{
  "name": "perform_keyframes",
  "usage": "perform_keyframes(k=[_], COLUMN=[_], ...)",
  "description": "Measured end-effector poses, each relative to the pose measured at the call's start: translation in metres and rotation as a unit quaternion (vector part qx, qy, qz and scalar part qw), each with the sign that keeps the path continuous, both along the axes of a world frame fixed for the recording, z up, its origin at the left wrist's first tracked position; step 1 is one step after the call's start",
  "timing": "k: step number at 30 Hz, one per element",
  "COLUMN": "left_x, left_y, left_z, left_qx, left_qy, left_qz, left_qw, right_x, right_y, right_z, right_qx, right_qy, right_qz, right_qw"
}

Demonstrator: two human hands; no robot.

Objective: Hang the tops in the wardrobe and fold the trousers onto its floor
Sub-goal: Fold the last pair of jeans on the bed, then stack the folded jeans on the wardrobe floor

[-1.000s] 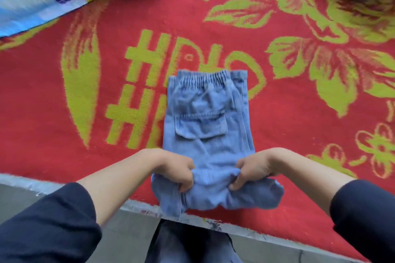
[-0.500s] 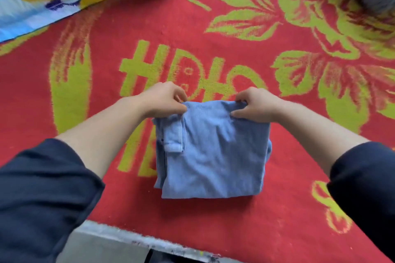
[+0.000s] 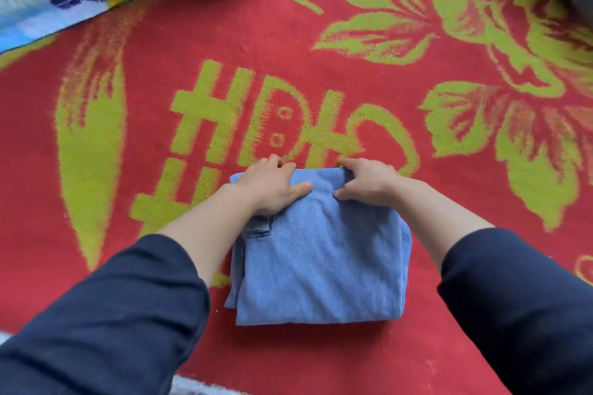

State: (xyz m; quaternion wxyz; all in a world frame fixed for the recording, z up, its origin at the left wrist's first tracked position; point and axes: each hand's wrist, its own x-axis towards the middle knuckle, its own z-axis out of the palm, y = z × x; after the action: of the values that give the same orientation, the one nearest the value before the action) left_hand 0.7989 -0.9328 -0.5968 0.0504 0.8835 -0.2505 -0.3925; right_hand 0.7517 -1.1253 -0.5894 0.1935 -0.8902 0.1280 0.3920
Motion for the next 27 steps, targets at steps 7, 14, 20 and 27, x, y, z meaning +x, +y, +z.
perform_keyframes(k=[7, 14, 20, 27], left_x=[0.001, -0.048, -0.131, -0.241], left_y=[-0.005, 0.024, 0.064, 0.076], left_z=[0.012, 0.037, 0.064, 0.088], left_qx=[0.034, -0.05, -0.069, -0.008], left_qy=[0.087, -0.049, -0.072, -0.224], left_qz=[0.037, -0.051, -0.111, -0.078], left_qw=[0.995, 0.996, 0.989, 0.971], right_x=[-0.002, -0.076, -0.168, -0.245], right_y=[0.006, 0.021, 0.054, 0.072], right_z=[0.009, 0.03, 0.052, 0.077], right_qx=[0.008, -0.005, 0.038, -0.032], right_qy=[0.099, -0.133, -0.246, -0.319], right_qz=[0.004, 0.059, 0.029, 0.184], right_qw=[0.995, 0.989, 0.968, 0.929])
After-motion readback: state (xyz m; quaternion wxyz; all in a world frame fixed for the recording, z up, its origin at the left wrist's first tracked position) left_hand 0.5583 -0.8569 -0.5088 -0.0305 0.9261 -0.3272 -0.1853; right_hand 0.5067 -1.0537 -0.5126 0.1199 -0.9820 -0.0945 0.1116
